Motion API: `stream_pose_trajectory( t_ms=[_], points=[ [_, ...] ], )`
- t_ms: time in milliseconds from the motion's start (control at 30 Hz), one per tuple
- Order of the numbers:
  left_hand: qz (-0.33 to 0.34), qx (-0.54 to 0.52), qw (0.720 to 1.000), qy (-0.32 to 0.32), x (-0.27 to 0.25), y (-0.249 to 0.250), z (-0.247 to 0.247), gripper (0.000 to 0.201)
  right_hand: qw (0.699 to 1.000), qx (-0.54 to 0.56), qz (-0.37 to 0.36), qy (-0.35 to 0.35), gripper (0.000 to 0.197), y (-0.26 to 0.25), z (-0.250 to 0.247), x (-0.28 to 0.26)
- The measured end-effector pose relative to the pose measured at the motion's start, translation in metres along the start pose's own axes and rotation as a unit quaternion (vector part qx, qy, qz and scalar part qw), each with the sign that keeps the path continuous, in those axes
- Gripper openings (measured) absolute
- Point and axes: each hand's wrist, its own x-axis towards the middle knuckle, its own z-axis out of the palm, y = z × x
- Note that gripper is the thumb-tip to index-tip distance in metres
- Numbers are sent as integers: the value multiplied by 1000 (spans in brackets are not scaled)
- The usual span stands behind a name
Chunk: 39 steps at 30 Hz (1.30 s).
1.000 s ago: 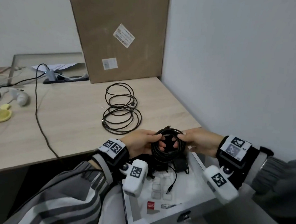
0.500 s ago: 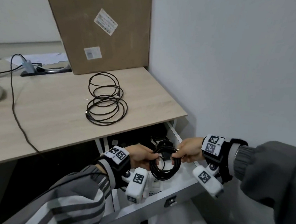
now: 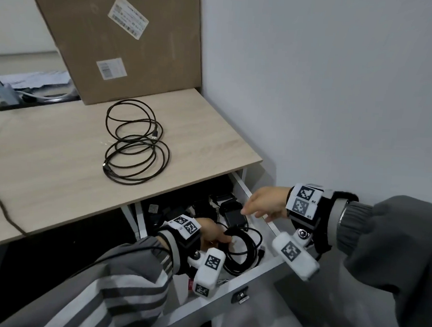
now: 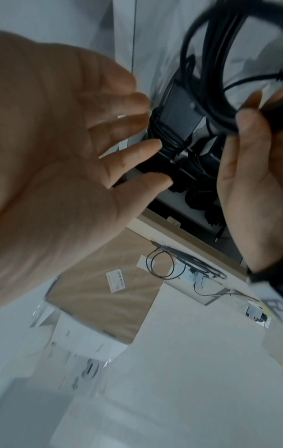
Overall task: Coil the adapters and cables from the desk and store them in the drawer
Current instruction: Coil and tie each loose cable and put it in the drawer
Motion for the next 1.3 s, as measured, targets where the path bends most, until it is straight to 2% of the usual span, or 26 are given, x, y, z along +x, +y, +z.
stream_pose_trajectory(
  t_ms=[100, 167, 233, 367, 533, 633, 733, 800, 833, 933, 1033, 1100, 1167, 1233, 1300],
  points=[
    [-1, 3, 1000, -4, 11, 3, 0, 55, 1000, 0, -25, 3, 40, -3, -3, -8],
    [17, -9, 1000, -3, 23, 0, -2, 83, 999, 2, -34, 12, 37, -4, -4, -11],
    [31, -19, 999, -13, 30, -4, -4, 96, 999, 2, -41, 13, 34, -5, -5, -12],
    [45, -3, 998, -31, 13, -4, -1, 82, 997, -43, -35, -46, 27, -2, -1, -15],
    [18, 16, 999, -22, 2, -2, 0, 88, 993, -79, -31, -77, 27, 0, 11, -9],
    [-11, 38, 999, -37, 4, 4, -3, 66, 992, -87, -36, -88, 30, 1, 11, -3],
    [33, 25, 999, -32, -4, 11, -4, 60, 991, -100, -53, -72, 23, 7, 12, 0],
    [81, -20, 996, -19, -17, 16, -7, 23, 993, -76, -71, -52, 22, 13, 12, 2],
    [102, -76, 992, -25, -24, 17, -9, 5, 994, -62, -85, -39, 27, 15, 12, 3],
    [155, -214, 963, -56, -43, 23, -22, 28, 991, -20, -129, -11, 54, 12, 11, 5],
    [216, -278, 934, -58, -63, 29, -43, 27, 980, 39, -192, -35, 75, -3, 4, 1],
    [250, -325, 910, -69, -77, 33, -60, 23, 973, 67, -219, -11, 82, -15, -2, 0],
    [280, -375, 879, -90, -92, 39, -74, 19, 962, 171, -214, -6, 74, -28, -6, -1],
    [307, -407, 856, -92, -105, 45, -86, 16, 934, 291, -200, -61, 53, -40, -8, 1],
    [321, -430, 840, -79, -110, 48, -98, 16, 914, 337, -205, -97, 37, -55, -11, 1]
  ],
)
